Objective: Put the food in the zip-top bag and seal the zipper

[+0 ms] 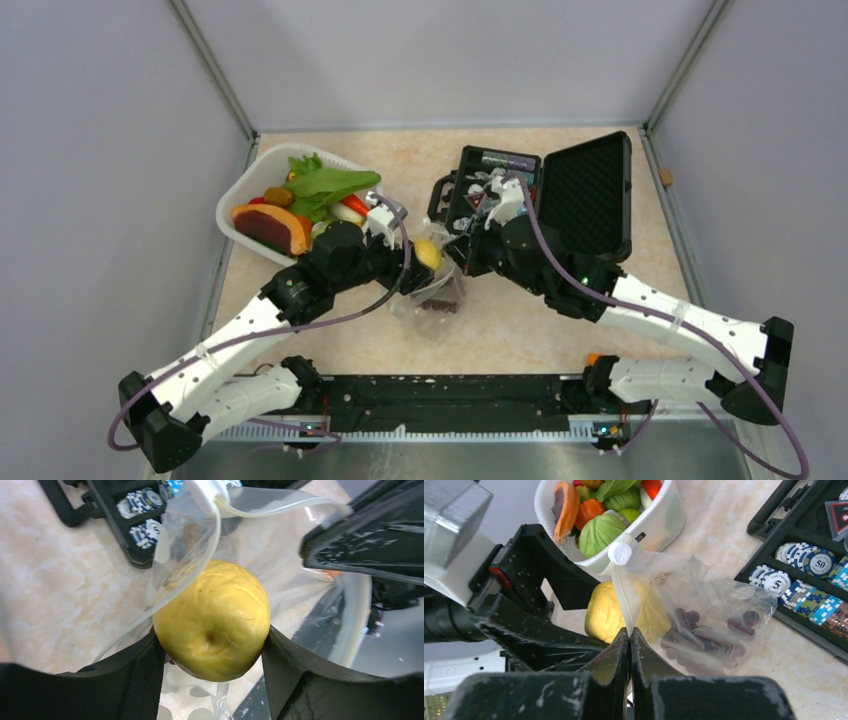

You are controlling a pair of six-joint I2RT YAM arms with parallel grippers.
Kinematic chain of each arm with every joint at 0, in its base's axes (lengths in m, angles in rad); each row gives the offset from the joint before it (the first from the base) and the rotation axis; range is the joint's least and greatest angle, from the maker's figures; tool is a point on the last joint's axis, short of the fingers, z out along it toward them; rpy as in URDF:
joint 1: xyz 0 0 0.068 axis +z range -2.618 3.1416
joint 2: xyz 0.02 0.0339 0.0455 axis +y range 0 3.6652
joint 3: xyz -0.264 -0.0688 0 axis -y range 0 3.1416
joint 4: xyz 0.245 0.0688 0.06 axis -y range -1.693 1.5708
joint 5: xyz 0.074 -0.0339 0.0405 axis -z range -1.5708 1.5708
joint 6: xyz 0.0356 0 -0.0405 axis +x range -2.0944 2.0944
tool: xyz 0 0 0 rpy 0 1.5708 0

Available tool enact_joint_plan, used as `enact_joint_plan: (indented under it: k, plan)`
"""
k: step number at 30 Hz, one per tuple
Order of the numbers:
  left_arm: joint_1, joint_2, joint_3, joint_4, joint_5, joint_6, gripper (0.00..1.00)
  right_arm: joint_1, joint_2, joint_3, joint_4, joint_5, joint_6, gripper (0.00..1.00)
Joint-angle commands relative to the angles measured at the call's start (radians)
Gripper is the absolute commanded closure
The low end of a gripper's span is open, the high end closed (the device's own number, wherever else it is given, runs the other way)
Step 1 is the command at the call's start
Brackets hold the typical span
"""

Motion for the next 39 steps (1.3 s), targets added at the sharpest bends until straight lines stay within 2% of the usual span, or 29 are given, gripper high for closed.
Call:
enact_joint_plan:
  k: [1, 4, 7, 13, 15, 19, 27, 29, 35, 39]
  plan:
    - [-0.036, 0.001, 0.033, 0.063, -0.205, 0.041, 0.65, 0.011, -0.048, 0.0, 0.08, -0.007, 0.023, 0.98]
    - [-0.045, 0.018, 0.05, 0.095, -0.221, 0.052, 0.63, 0.011, -0.058, -0.005, 0.086, -0.012, 0.029, 0.97]
    - [-0.051, 0.048, 0.079, 0.107, -0.209, 0.071, 0.53, 0.004, -0.063, -0.008, 0.091, -0.028, 0.034, 0.97]
    - [-0.051, 0.116, 0.093, 0.16, -0.064, 0.093, 0.42, -0.032, -0.081, -0.031, 0.111, -0.077, 0.07, 0.97]
    - [-0.051, 0.135, 0.087, 0.177, -0.042, 0.075, 0.36, -0.06, -0.096, -0.051, 0.139, -0.118, 0.097, 0.97]
    - [-0.051, 0.135, 0.062, 0.208, -0.05, 0.021, 0.32, -0.138, -0.132, -0.144, 0.269, -0.242, 0.199, 0.97]
    - [-0.051, 0.173, 0.008, 0.285, -0.016, -0.023, 0.21, -0.174, -0.149, -0.169, 0.277, -0.258, 0.233, 0.98]
    - [-0.051, 0.193, 0.004, 0.298, -0.013, -0.035, 0.15, -0.182, -0.154, -0.182, 0.28, -0.262, 0.245, 0.98]
    - [-0.051, 0.187, 0.016, 0.301, 0.014, -0.023, 0.13, -0.208, -0.179, -0.212, 0.248, -0.233, 0.257, 0.98]
    - [-0.051, 0.132, 0.063, 0.185, 0.02, 0.024, 0.13, -0.234, -0.204, -0.224, 0.159, -0.143, 0.244, 0.98]
